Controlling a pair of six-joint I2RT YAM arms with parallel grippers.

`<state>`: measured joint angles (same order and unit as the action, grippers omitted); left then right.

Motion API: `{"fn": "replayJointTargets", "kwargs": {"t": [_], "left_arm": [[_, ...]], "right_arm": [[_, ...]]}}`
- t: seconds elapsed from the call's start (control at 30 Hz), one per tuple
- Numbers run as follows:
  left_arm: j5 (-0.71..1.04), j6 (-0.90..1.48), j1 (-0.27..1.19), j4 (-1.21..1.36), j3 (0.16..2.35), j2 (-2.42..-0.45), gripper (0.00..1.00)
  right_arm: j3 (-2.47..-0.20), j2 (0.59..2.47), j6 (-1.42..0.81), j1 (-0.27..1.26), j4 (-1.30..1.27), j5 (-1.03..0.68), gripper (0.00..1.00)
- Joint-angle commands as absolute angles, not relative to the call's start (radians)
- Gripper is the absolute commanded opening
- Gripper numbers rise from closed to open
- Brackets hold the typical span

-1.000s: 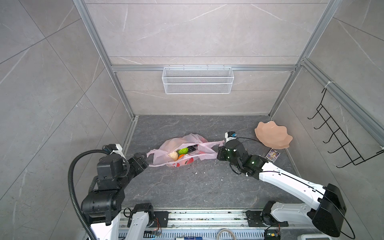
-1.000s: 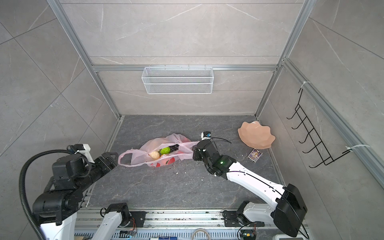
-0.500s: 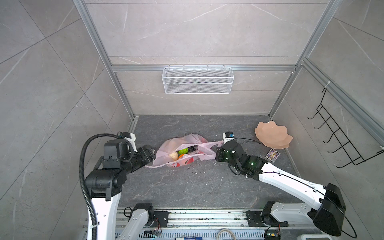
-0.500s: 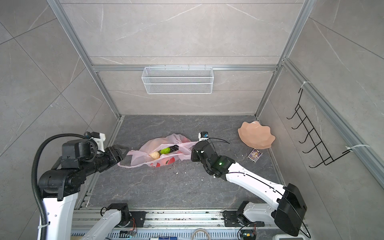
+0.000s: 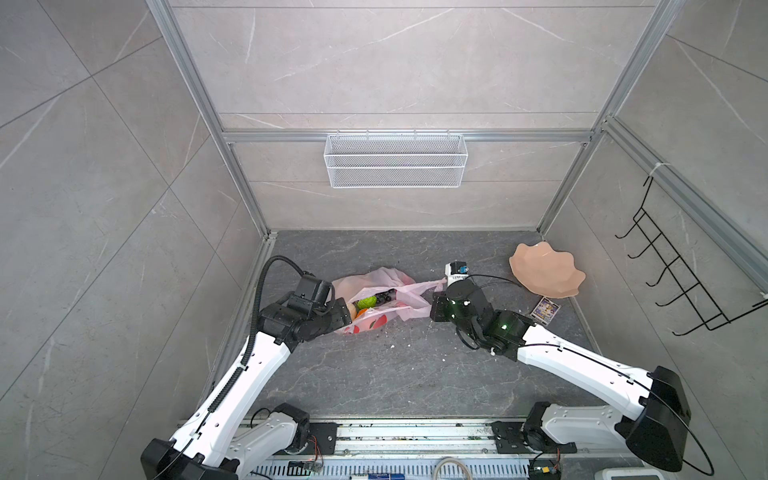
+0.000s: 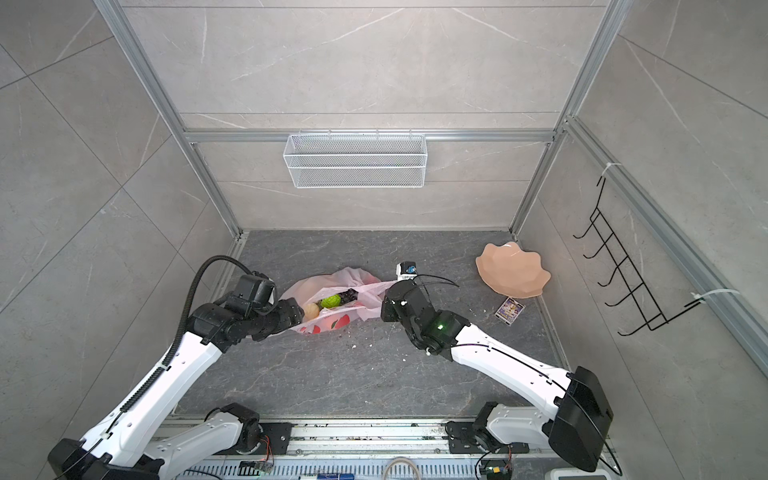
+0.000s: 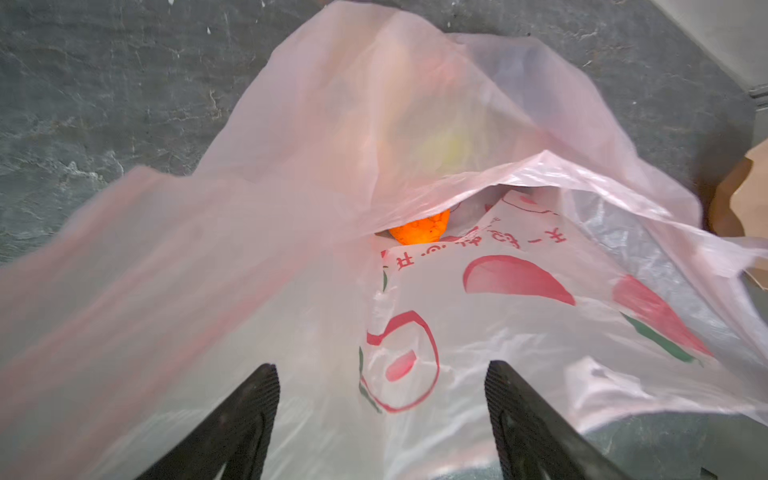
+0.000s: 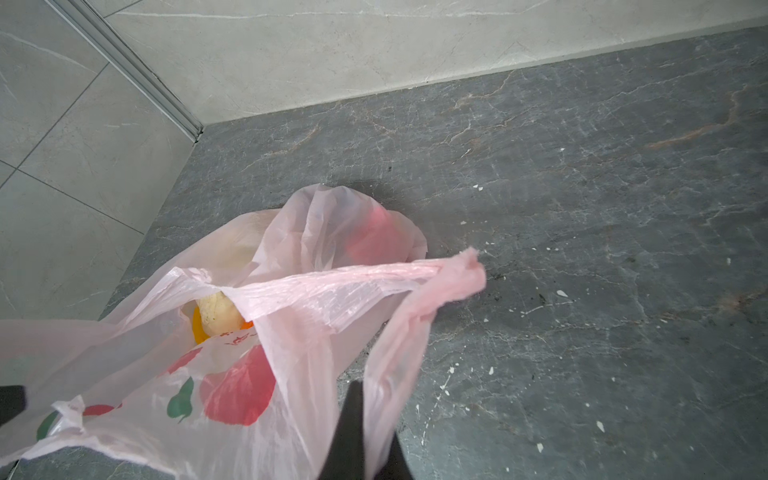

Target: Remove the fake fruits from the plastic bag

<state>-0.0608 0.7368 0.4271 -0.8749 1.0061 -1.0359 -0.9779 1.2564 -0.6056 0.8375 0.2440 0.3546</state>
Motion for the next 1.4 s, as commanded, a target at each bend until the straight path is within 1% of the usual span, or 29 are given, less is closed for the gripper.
{"fn": "replayJointTargets", "kwargs": {"t": [0.0,0.17,0.3,0.4,0.6,0.73,0.83,1.1,1.2,1.37], "left_arm": [[-0.095,0.824,0.43,-0.743,0.938,-1.029,0.85],[-0.067,0.885,0.424,-0.584,0.818,-1.025,0.89],[-0.06,0.906,0.411,-0.535,0.795,-1.075,0.93],[-0.009,0.917,0.381,-0.451,0.758,-1.108,0.93],[0.011,0.914,0.364,-0.399,0.749,-1.197,0.91],[0.033,0.912,0.34,-0.361,0.72,-1.221,0.82],[0.057,0.907,0.319,-0.337,0.704,-1.241,0.73],[0.054,0.877,0.3,-0.323,0.667,-1.234,0.57],[0.092,0.865,0.284,-0.284,0.654,-1.238,0.44],[0.084,0.825,0.272,-0.297,0.666,-1.206,0.18]], "right_arm": [[-0.968,1.236,-0.584,0.846,0.276,0.372,0.0],[-0.948,1.229,-0.591,0.845,0.257,0.344,0.0],[-0.923,1.217,-0.597,0.847,0.236,0.312,0.0],[-0.899,1.204,-0.601,0.848,0.221,0.299,0.0],[-0.863,1.182,-0.615,0.856,0.225,0.299,0.0],[-0.846,1.166,-0.661,0.856,0.255,0.358,0.0],[-0.846,1.167,-0.692,0.854,0.27,0.387,0.0],[-0.86,1.183,-0.718,0.853,0.27,0.388,0.0],[-0.861,1.186,-0.725,0.854,0.272,0.387,0.0],[-0.884,1.193,-0.761,0.83,0.326,0.402,0.0]]}}
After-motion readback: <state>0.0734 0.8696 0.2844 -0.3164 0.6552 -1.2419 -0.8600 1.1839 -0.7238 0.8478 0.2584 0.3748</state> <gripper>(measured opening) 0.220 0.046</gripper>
